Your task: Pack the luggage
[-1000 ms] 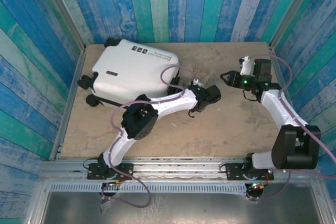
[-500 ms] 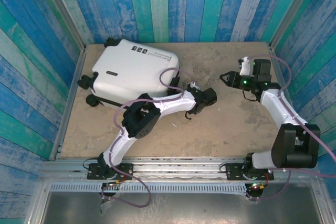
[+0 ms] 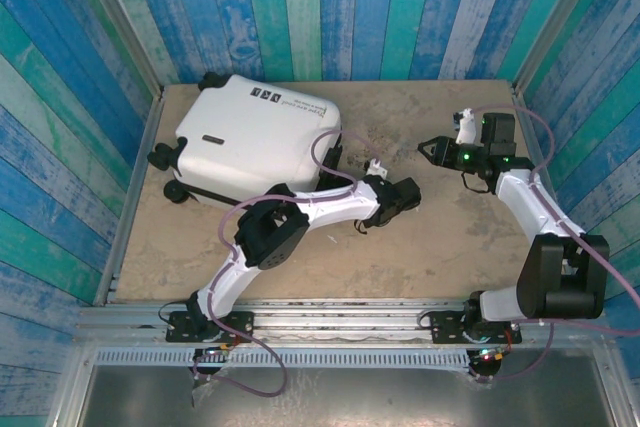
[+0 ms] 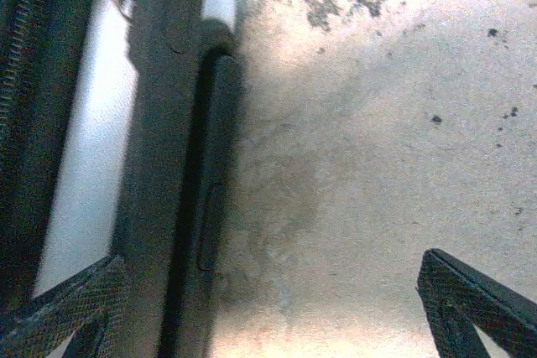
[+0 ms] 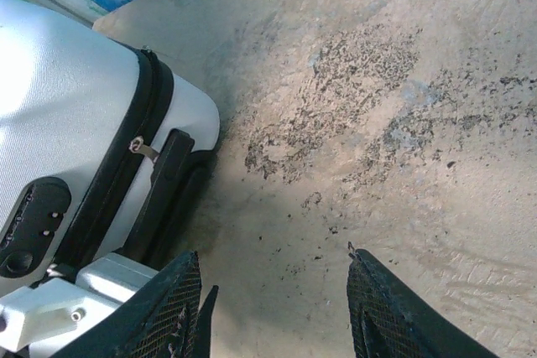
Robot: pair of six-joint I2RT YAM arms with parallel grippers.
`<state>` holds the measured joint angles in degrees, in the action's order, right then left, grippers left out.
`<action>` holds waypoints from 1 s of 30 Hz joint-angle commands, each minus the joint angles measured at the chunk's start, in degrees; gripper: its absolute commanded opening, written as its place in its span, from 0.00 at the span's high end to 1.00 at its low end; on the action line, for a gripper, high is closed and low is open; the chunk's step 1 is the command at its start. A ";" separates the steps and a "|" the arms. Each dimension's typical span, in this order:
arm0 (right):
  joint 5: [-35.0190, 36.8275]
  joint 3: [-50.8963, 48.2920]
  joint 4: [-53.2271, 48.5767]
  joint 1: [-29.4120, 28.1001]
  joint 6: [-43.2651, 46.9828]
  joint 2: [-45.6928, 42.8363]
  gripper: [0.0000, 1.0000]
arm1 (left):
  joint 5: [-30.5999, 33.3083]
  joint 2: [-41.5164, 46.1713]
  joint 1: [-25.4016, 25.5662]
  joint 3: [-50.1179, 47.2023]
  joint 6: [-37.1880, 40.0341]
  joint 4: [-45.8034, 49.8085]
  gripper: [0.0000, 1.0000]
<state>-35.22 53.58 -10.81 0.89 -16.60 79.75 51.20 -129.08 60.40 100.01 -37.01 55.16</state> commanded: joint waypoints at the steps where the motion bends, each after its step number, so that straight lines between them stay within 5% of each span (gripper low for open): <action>1: -1.68 1.61 -0.72 0.35 0.52 0.90 0.51 | 6.51 5.92 -0.32 -1.11 -1.49 2.24 0.05; 10: -2.04 1.96 -1.21 0.35 0.86 0.84 0.51 | -2.84 3.17 -5.30 -3.14 0.58 1.18 0.03; 18: -4.00 3.10 -1.72 0.35 1.21 1.70 0.52 | -32.18 5.44 -8.94 -11.52 13.50 -15.18 0.21; 21: -5.92 3.75 -1.87 0.04 2.02 2.62 0.52 | -37.03 5.78 -8.91 -14.36 15.85 -18.13 0.36; 24: -7.05 5.85 -4.62 -1.42 4.35 4.69 0.54 | -38.95 7.66 -8.93 -18.37 17.64 -21.64 0.61; 30: -3.29 9.47 -7.37 -9.05 9.69 8.70 0.56 | -44.52 14.19 -8.91 -27.63 24.16 -30.93 0.83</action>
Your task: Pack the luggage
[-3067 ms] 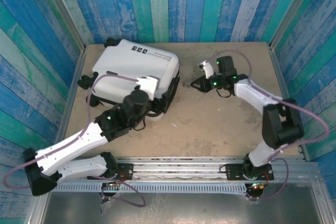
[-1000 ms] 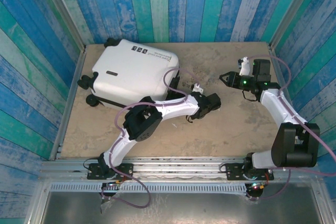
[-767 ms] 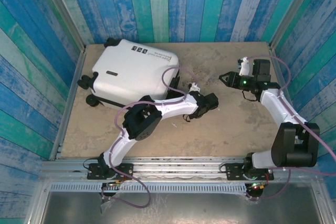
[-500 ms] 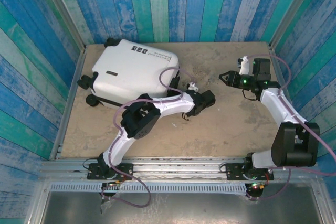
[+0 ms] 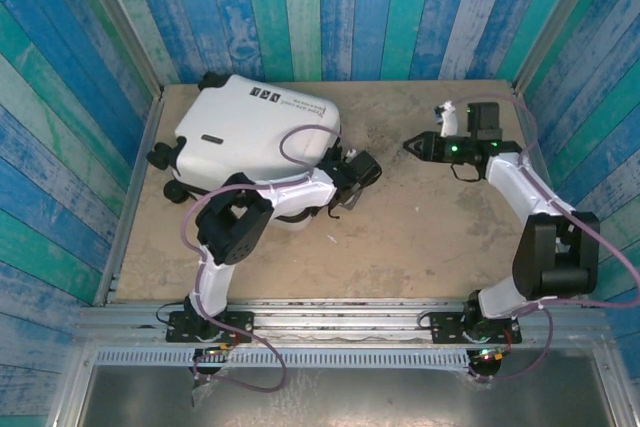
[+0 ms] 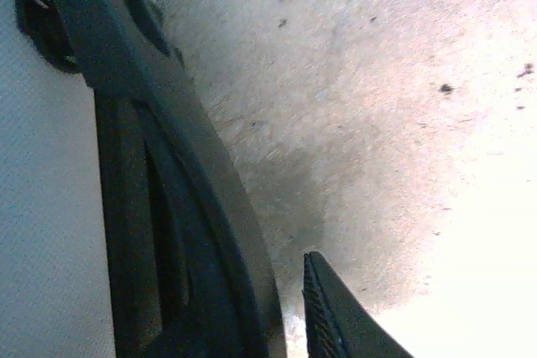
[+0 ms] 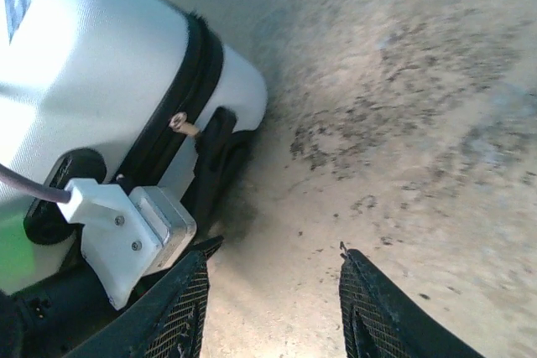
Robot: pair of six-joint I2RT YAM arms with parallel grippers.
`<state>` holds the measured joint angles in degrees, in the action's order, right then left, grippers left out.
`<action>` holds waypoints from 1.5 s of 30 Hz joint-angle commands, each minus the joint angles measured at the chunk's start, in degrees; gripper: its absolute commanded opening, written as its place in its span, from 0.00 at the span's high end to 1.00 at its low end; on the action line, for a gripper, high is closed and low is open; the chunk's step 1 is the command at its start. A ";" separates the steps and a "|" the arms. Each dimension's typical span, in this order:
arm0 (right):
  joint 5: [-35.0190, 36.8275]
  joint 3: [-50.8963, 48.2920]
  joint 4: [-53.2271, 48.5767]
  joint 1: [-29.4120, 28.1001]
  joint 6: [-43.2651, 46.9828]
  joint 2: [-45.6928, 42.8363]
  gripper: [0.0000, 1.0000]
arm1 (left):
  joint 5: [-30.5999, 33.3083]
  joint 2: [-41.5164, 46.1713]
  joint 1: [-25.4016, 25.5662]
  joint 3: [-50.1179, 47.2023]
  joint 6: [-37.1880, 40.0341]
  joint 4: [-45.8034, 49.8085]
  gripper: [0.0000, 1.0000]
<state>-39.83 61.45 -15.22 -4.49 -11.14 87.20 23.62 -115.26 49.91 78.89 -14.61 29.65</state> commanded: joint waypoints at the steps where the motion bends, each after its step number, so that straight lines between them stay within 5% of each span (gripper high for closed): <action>1: 2.63 1.65 -2.45 -5.18 5.03 1.53 0.56 | -17.95 1.69 1.54 -7.97 2.83 -7.02 0.87; 5: 7.40 -1.33 4.58 -10.94 6.72 1.01 0.55 | -20.34 8.23 1.59 -14.94 7.27 -14.41 1.00; 16: 8.08 -1.63 10.87 -17.81 8.01 5.11 0.54 | -24.21 20.79 1.53 -31.14 14.29 -32.41 1.00; 29: 13.15 -6.79 19.18 -26.61 13.49 4.59 0.49 | -32.83 23.58 1.55 -35.47 19.40 -38.59 1.00; 45: 37.31 -1.51 15.66 -26.58 8.43 9.60 0.76 | -35.93 31.78 1.59 -43.09 22.34 -41.22 1.00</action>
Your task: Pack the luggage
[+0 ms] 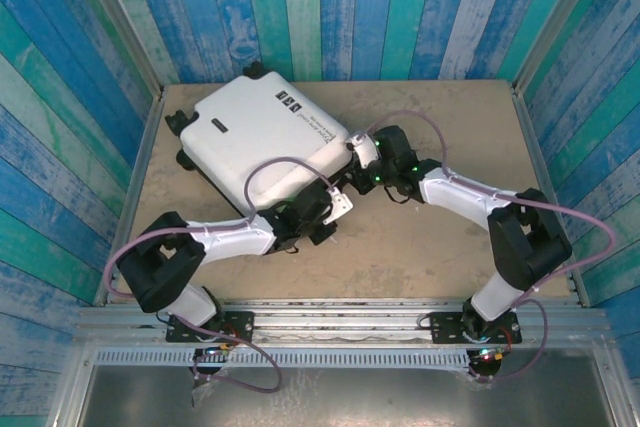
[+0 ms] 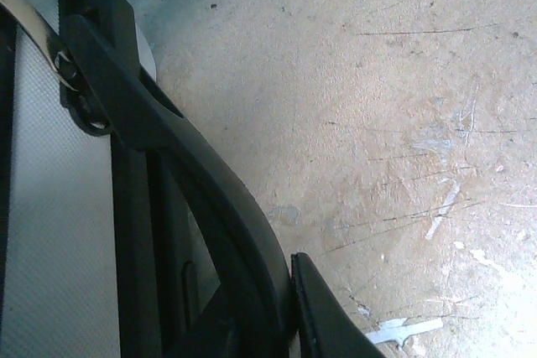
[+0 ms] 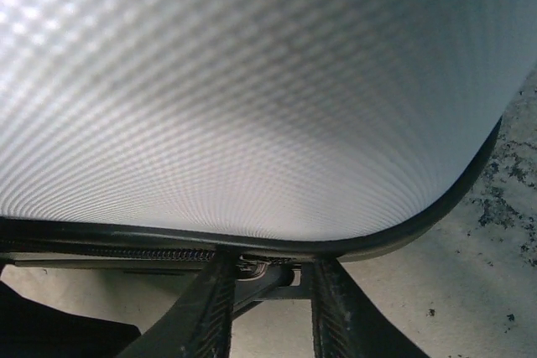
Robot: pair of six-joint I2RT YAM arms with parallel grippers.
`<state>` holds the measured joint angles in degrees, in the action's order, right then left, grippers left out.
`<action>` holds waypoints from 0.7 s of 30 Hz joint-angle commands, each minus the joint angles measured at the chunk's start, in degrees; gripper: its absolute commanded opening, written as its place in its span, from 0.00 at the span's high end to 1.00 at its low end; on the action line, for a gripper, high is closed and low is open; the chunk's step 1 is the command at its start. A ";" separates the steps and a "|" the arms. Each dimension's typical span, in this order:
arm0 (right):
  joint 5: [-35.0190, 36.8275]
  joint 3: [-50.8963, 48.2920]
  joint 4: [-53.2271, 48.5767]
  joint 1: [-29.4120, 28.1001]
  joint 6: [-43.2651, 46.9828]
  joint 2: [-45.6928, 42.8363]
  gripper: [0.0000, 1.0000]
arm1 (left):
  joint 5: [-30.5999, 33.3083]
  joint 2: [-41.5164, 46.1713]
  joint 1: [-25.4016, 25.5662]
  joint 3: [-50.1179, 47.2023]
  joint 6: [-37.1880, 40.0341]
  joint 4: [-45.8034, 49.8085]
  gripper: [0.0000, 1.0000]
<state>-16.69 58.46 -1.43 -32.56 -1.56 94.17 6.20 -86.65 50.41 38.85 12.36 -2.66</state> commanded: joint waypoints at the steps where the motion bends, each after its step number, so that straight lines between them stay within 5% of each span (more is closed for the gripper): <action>1: 15.01 1.56 1.87 1.50 -1.15 2.39 0.79 | -18.65 3.39 1.09 -3.47 -4.60 -9.11 1.00; 13: 13.50 0.48 -0.59 7.01 3.04 -0.97 0.97 | -19.26 6.64 1.02 -8.33 -4.80 -12.74 1.00; 15: 8.81 -0.23 -0.56 7.59 4.13 -2.30 0.92 | -19.46 7.12 1.06 -8.58 -4.71 -13.10 1.00; 18: -0.37 -3.31 1.65 7.51 4.19 -4.97 0.69 | -19.90 7.48 1.09 -8.86 -4.45 -14.06 1.00; 21: -9.03 -7.85 6.44 6.96 1.13 -7.70 0.56 | -20.18 7.52 1.02 -9.31 -4.30 -15.55 1.00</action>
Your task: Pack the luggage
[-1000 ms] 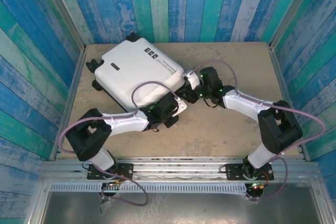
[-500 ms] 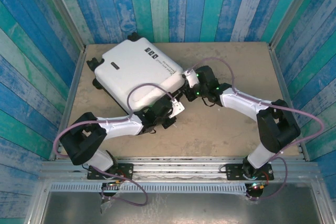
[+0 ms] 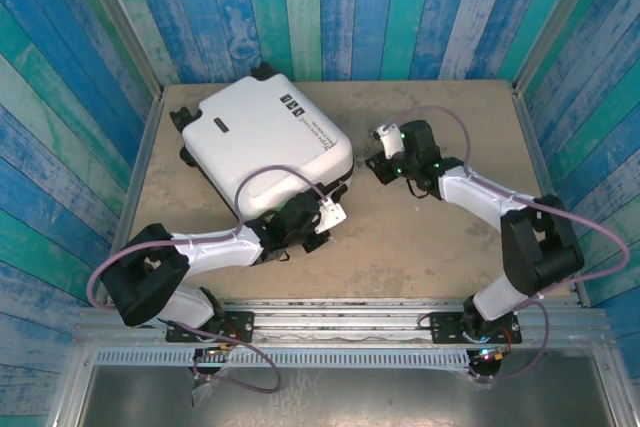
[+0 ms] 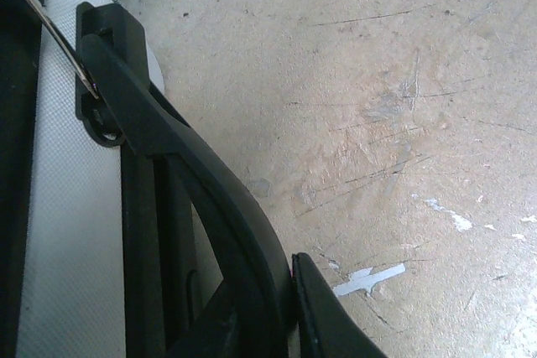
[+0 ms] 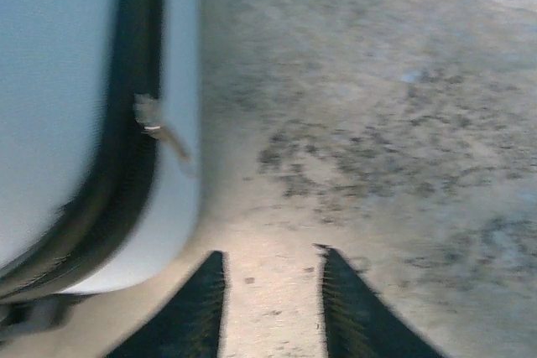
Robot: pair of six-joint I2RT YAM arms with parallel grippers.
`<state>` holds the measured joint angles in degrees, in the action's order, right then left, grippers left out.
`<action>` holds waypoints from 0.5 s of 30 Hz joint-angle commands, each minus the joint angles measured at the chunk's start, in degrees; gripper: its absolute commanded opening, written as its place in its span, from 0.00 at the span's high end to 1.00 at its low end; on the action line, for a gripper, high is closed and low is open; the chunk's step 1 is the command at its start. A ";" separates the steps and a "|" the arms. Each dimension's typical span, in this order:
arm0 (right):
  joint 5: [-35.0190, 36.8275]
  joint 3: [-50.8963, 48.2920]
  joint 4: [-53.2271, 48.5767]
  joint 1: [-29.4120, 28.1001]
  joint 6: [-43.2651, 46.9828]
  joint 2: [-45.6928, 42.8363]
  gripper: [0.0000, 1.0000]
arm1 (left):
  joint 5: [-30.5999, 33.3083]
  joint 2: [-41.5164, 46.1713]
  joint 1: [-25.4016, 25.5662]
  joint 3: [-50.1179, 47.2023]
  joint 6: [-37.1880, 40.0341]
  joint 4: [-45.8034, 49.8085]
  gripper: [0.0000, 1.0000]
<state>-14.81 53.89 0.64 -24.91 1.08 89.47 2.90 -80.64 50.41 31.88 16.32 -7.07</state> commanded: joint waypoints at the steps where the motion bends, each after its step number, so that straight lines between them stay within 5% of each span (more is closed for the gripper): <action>1: -12.37 -4.45 5.75 -1.09 -2.39 -3.56 0.55 | -17.02 1.61 1.03 -2.58 -8.23 -11.52 1.00; 15: -15.08 -3.60 9.31 -7.70 -5.33 2.51 0.47 | -18.14 2.95 1.09 -4.62 -7.14 -13.87 1.00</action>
<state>-28.80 48.49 8.71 -32.01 -3.36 90.13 2.68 -79.50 50.39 29.65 16.93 -10.76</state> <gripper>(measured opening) 0.523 0.154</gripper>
